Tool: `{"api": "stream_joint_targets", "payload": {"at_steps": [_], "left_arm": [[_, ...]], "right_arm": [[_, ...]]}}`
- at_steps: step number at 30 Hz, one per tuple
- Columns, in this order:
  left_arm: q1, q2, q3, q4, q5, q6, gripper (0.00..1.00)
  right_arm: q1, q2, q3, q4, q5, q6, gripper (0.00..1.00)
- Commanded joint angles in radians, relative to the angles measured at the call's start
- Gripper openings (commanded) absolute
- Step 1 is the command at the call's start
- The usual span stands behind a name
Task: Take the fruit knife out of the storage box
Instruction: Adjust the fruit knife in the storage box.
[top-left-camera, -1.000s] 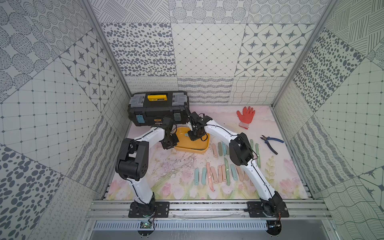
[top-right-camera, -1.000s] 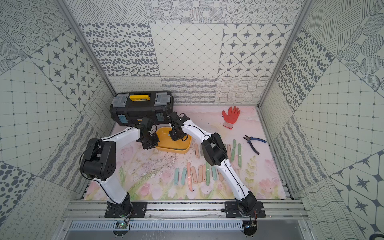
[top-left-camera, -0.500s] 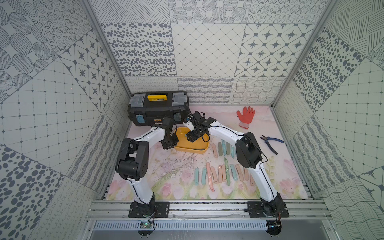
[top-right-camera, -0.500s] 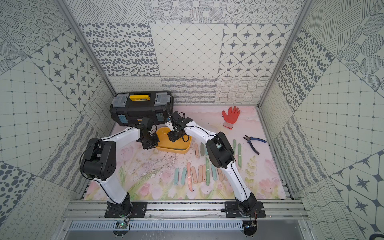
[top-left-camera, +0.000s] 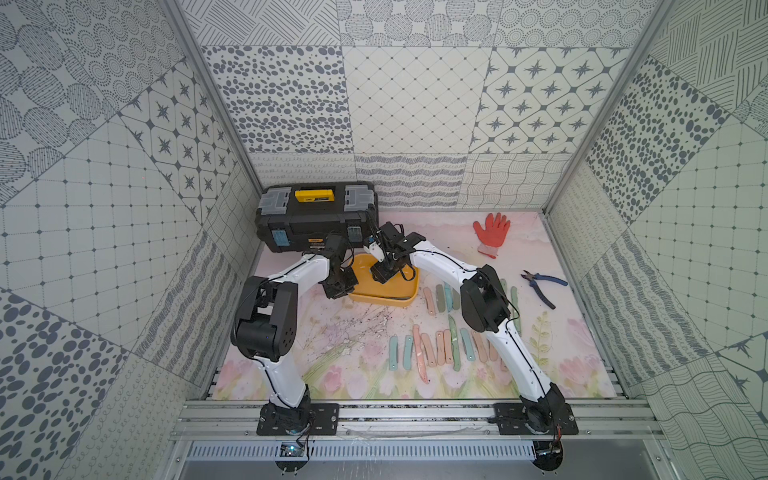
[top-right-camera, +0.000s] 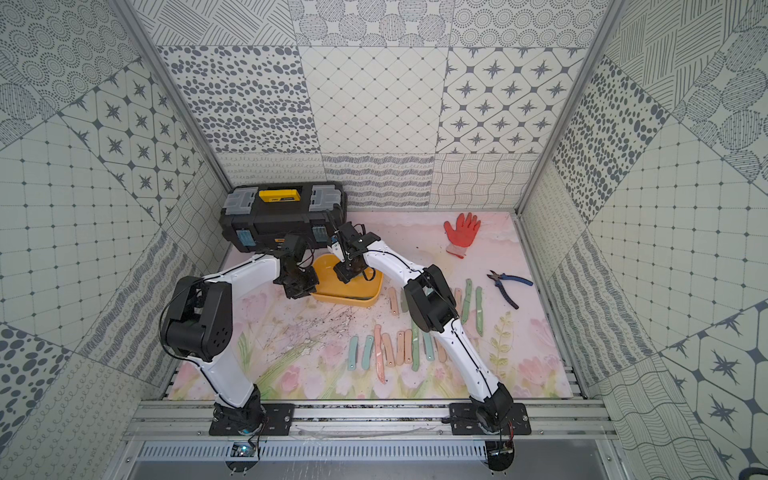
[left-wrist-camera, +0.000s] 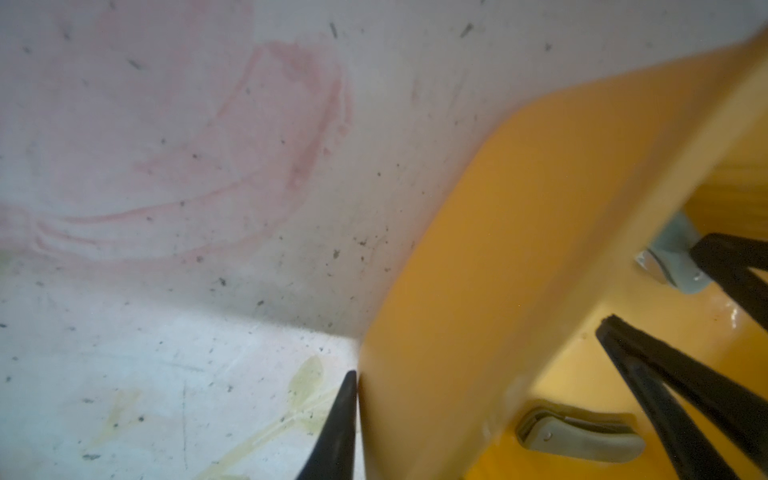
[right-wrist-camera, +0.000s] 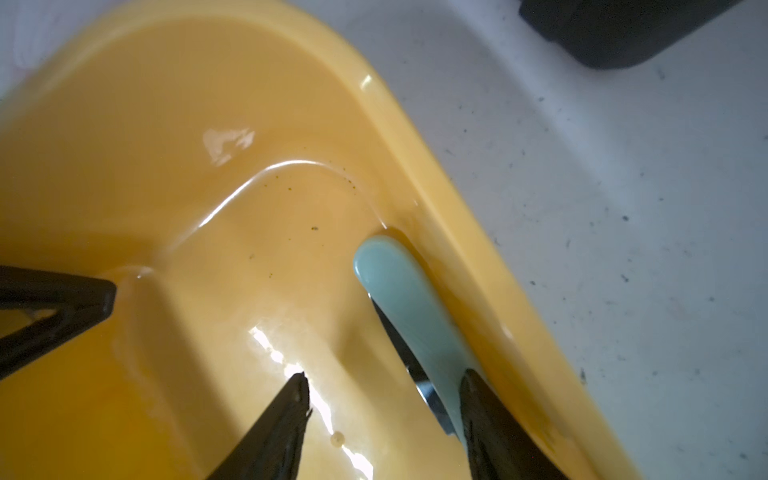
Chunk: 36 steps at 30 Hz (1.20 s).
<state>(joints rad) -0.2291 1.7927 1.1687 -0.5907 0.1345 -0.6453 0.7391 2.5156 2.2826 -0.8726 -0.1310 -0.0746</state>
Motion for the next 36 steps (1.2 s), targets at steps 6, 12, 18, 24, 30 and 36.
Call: {"api": "stream_joint_targets", "payload": {"at_steps": [6, 12, 18, 24, 30, 36], "left_arm": [[-0.001, 0.005, -0.001, -0.022, 0.002, 0.009, 0.18], [-0.001, 0.008, 0.000, -0.022, 0.006, 0.008, 0.18], [0.000, 0.008, -0.001, -0.019, 0.003, 0.009, 0.18], [0.000, 0.007, -0.001, -0.019, 0.003, 0.009, 0.18], [0.000, 0.005, -0.003, -0.019, 0.001, 0.007, 0.18], [0.000, 0.005, -0.004, -0.016, 0.005, 0.007, 0.18]], "right_arm": [[0.000, 0.079, 0.102, -0.155, -0.004, -0.056, 0.62], [0.003, 0.063, 0.099, -0.206, -0.033, -0.074, 0.60], [0.006, -0.073, -0.083, -0.033, -0.027, -0.035, 0.61], [-0.006, -0.075, -0.081, 0.046, 0.012, -0.015, 0.67], [-0.004, -0.061, -0.060, 0.073, -0.001, -0.022, 0.71], [-0.009, 0.053, 0.107, -0.054, 0.056, -0.026, 0.76]]}}
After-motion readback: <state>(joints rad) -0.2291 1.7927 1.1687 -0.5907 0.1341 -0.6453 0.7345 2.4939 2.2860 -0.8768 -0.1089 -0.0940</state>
